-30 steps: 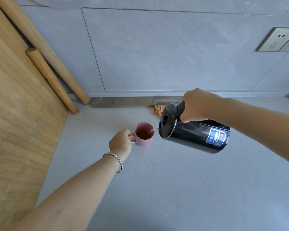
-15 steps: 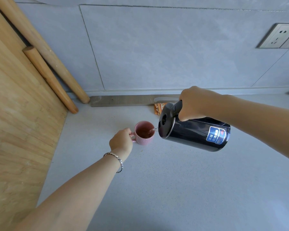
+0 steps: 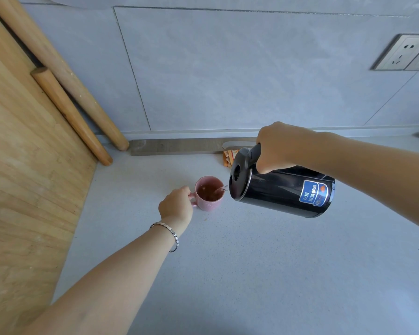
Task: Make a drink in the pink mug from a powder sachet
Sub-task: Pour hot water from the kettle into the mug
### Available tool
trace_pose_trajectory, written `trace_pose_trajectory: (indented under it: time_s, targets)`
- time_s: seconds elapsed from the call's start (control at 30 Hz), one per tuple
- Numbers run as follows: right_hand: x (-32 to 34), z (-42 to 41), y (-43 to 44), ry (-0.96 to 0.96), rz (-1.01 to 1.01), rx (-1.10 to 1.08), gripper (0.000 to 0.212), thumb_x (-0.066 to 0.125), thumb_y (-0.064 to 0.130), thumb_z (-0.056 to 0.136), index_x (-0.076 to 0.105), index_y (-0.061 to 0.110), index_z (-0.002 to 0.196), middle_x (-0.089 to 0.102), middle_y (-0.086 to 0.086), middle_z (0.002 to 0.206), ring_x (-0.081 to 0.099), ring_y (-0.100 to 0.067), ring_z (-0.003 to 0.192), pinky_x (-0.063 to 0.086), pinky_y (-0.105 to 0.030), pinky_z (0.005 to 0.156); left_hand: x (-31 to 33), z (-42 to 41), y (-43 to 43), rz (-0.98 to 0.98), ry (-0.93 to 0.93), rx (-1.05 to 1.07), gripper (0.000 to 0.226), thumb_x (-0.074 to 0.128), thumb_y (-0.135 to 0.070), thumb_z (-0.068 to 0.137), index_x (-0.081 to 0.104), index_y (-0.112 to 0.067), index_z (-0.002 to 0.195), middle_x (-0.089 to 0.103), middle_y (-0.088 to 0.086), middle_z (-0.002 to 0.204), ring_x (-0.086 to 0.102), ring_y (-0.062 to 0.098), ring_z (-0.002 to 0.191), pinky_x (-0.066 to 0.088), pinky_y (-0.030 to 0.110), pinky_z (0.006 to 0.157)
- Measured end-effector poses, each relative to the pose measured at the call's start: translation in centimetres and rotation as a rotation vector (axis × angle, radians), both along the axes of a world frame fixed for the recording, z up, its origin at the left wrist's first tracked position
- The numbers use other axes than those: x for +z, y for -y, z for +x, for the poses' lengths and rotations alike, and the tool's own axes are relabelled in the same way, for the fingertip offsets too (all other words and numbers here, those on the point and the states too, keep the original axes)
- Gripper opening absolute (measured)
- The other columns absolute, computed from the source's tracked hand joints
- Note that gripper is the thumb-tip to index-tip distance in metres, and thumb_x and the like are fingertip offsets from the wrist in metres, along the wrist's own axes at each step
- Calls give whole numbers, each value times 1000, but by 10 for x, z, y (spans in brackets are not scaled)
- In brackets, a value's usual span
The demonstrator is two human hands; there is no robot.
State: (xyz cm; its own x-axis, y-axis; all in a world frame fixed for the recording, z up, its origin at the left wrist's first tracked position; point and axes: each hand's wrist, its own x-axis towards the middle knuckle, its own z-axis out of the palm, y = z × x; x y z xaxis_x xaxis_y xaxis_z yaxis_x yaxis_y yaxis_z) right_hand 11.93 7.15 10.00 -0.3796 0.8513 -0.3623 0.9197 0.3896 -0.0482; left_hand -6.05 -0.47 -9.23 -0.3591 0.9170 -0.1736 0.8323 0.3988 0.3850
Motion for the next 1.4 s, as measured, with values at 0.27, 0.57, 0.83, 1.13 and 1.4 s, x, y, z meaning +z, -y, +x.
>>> trace_pose_trajectory:
  time_s: [0.27, 0.57, 0.83, 1.13, 1.4]
  targets:
    - [1, -2, -3, 10, 6, 14, 8, 59, 18, 68, 57, 10, 69, 47, -3, 58, 45, -17, 52, 34, -23, 49, -3, 0, -1, 1, -17, -17, 20, 39, -5, 89, 59, -8, 93, 66, 13, 95, 60, 34, 88, 35, 32, 63]
    - [3, -5, -4, 20, -4, -3, 13, 59, 18, 69, 60, 8, 77, 49, -3, 61, 47, -17, 54, 36, -23, 51, -3, 1, -2, 1, 2, 2, 20, 40, -4, 89, 59, -8, 93, 67, 12, 97, 60, 33, 89, 34, 30, 64]
    - [3, -7, -5, 17, -6, -11, 9, 59, 16, 67, 58, 9, 73, 47, -3, 59, 45, -18, 53, 34, -24, 51, -4, 0, -2, -2, 4, -2, 19, 40, -7, 90, 59, -9, 94, 67, 12, 100, 61, 33, 92, 35, 31, 66]
    - [0, -7, -4, 0, 1, -17, 12, 58, 17, 69, 60, 7, 76, 48, -2, 60, 46, -16, 53, 36, -23, 50, -3, 0, -2, -12, -10, -17, 20, 40, -6, 90, 59, -9, 96, 66, 12, 102, 61, 34, 95, 38, 32, 68]
    - [-36, 30, 11, -249, -52, -207, 11, 62, 12, 63, 52, 8, 63, 45, -3, 55, 39, -18, 49, 28, -21, 45, 3, -1, -2, -51, -25, -38, 20, 41, -8, 91, 60, -11, 97, 66, 12, 103, 61, 33, 96, 37, 32, 68]
